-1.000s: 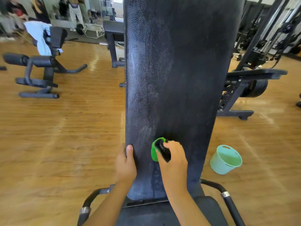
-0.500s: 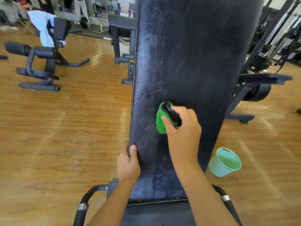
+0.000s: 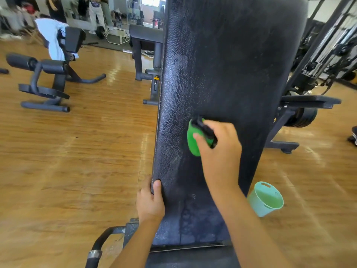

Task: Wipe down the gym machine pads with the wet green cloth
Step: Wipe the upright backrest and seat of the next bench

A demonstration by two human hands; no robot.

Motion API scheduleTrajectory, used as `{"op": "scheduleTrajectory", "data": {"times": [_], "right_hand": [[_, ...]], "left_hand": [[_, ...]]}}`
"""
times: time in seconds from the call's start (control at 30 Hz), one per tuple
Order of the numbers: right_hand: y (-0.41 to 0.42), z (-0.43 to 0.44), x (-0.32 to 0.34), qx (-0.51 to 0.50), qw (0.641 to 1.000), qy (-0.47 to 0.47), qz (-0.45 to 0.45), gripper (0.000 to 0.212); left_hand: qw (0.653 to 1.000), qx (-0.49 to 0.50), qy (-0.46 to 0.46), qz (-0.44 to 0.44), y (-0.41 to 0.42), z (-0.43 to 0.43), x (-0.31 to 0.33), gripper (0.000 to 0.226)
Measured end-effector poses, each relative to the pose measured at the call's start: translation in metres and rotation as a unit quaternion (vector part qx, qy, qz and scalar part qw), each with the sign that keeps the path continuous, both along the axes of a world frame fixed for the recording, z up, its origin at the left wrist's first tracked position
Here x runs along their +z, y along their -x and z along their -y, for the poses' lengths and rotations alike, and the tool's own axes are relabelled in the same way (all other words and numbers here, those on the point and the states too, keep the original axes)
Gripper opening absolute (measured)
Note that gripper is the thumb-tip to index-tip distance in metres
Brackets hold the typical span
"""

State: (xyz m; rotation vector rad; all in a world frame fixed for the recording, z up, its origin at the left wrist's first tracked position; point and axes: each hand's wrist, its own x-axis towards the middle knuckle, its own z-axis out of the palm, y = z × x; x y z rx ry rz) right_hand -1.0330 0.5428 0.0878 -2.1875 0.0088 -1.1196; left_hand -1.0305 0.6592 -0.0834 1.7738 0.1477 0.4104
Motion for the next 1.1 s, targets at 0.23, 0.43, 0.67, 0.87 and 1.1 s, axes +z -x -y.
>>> {"op": "scheduleTrajectory", "data": {"times": [0.23,0.43,0.67,0.87,1.1], "right_hand": [[-0.008,-0.008,0.003,0.015,0.994,0.105,0.002,0.026],[0.024,-0.013,-0.075,0.041,0.973,0.215,-0.073,0.030],[0.012,-0.019,-0.026,0.088,0.986,0.134,-0.047,0.034],[-0.027,-0.028,0.046,0.020,0.989,0.143,0.025,0.026],[-0.005,-0.031,-0.024,0.068,0.964,0.256,-0.001,0.026]], "left_hand": [[1.000,-0.015,0.002,-0.003,0.000,0.000,0.001,0.069],[1.000,-0.018,0.007,0.007,0.000,0.000,-0.001,0.059],[0.999,-0.025,0.018,0.017,-0.002,-0.001,-0.005,0.055],[0.999,-0.039,0.026,0.014,0.000,-0.003,-0.004,0.054],[0.999,-0.036,0.034,0.015,0.000,-0.003,-0.005,0.058]]}}
